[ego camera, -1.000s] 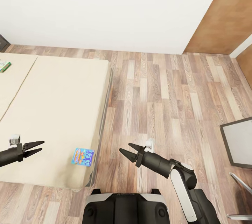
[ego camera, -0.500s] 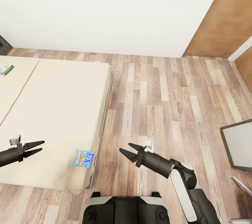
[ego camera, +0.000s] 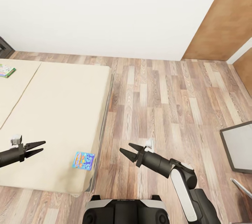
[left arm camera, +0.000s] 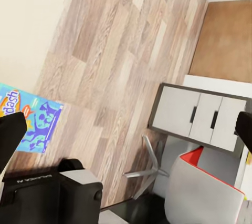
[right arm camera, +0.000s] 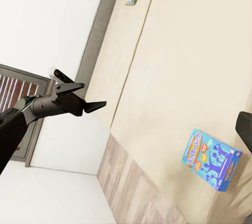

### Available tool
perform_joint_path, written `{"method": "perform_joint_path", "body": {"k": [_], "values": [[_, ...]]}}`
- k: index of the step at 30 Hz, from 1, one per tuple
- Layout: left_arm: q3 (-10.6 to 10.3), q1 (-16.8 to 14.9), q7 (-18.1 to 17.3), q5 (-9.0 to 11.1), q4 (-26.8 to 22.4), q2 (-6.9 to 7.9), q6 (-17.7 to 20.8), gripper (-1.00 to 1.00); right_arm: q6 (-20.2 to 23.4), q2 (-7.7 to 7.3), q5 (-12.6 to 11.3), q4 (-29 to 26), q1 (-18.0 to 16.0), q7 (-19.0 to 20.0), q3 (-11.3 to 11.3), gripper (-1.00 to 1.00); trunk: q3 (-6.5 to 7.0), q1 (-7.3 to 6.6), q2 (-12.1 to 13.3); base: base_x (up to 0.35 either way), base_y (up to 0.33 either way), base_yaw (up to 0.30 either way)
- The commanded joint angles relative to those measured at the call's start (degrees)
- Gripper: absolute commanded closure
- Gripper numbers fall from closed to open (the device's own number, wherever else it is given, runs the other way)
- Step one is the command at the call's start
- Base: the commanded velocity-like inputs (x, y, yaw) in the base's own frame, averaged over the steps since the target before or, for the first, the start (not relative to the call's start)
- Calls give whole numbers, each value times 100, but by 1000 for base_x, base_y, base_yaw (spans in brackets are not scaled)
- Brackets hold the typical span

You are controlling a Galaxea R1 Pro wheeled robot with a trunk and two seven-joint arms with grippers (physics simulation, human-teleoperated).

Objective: Put all the toys in the child's room - the three board games (two on the bed and one on the table), the two jigsaw puzzles on the table, and the tennis ball on the table - inside the toy box on the table in the child's room.

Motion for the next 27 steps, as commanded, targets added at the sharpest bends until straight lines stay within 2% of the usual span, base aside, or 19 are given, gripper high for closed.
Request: {"method": "perform_joint_path", "body": {"k": [1, 7, 11, 12, 16, 19, 23, 25, 27], "values": [[-6, -4, -38, -34, -1, -3, 60, -100, 62, 1, -32, -2, -3, -4, -8, -100, 3, 3, -8, 0, 0, 0], [-132, -2, -38, -33, -2, -21, 60, -100, 315, -40, -26, 7, 1, 3, -137, -100, 60, 3, -8, 0, 0, 0], [-242, -2, -41, -29, -2, -26, 60, -100, 407, -199, -30, 7, 131, 22, -221, -100, 98, 3, -8, 0, 0, 0], [-242, -2, -41, -29, -2, -26, 60, -100, 407, -199, -30, 7, 131, 22, -221, -100, 107, 3, -8, 0, 0, 0], [-310, 5, -44, -28, 7, -40, 50, -100, 426, -418, -32, 1, 462, 91, -295, -100, 145, 3, -8, 0, 0, 0], [-360, 41, -46, -35, 19, -114, 38, -100, 418, -544, -33, 3, 685, 201, -388, -100, 173, 3, -8, 0, 0, 0], [-556, 102, -48, -51, 27, -261, 38, -100, 293, -629, -33, 42, 899, 388, -586, -100, 211, 3, -8, 0, 0, 0], [-717, 132, -53, -56, 30, -307, 44, -100, 108, -660, -33, 75, 1042, 520, -733, -100, 230, 3, -8, 0, 0, 0], [-786, 155, -61, -58, 31, -326, 44, -100, -5, -673, -34, 83, 1126, 603, -816, -100, 249, 3, -8, 0, 0, 0]]}}
